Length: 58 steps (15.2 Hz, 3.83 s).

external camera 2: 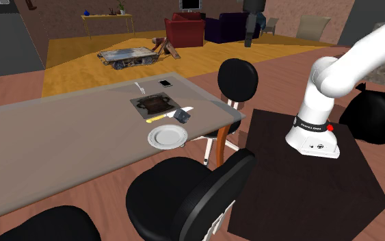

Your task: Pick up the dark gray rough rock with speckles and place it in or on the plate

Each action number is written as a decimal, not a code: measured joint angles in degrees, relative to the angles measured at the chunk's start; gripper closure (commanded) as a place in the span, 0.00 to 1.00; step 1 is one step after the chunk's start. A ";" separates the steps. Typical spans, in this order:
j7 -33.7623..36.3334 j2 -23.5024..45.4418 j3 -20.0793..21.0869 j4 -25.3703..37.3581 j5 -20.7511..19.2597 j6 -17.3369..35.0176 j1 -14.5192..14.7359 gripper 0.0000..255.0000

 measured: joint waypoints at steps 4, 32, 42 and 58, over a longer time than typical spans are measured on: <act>-1.90 3.62 -0.84 -0.26 -0.18 3.08 -0.01 0.00; -24.37 66.24 -5.02 30.83 3.99 23.62 -0.70 0.00; -26.98 82.04 -3.82 43.88 4.47 24.09 -0.99 0.00; -27.32 82.55 -3.65 42.83 4.74 26.37 -0.90 1.00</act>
